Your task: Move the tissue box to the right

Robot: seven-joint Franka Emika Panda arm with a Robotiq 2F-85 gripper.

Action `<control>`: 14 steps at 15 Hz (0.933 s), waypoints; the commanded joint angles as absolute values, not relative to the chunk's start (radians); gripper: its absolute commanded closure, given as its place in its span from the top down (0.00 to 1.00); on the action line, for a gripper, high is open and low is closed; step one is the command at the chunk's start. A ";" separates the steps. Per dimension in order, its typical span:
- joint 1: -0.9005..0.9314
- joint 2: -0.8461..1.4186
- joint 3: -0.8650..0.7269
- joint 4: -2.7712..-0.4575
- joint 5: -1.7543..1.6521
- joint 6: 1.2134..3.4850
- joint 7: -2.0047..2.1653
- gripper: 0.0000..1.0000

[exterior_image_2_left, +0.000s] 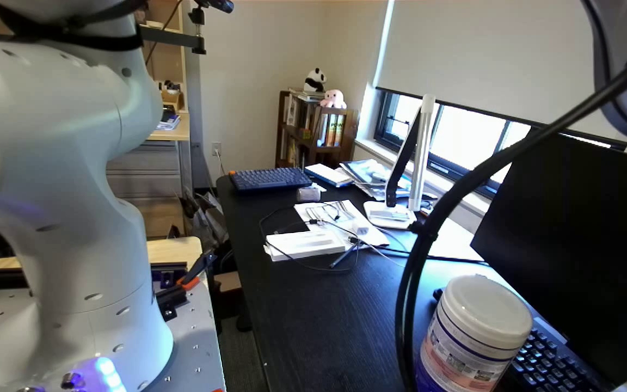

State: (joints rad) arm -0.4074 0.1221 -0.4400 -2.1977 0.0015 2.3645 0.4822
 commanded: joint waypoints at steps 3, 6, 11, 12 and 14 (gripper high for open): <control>-0.465 0.264 -0.487 -2.224 0.050 2.500 0.422 0.01; -0.497 0.300 -0.503 -2.251 0.086 2.584 0.390 0.01; -0.532 0.317 -0.503 -2.226 0.155 2.573 0.334 0.01; -0.534 0.318 -0.504 -2.221 0.165 2.578 0.332 0.01; -0.528 0.327 -0.516 -2.214 0.160 2.609 0.351 0.01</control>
State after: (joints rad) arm -0.5211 0.3190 -0.5108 -2.2297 0.1292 2.5747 0.3775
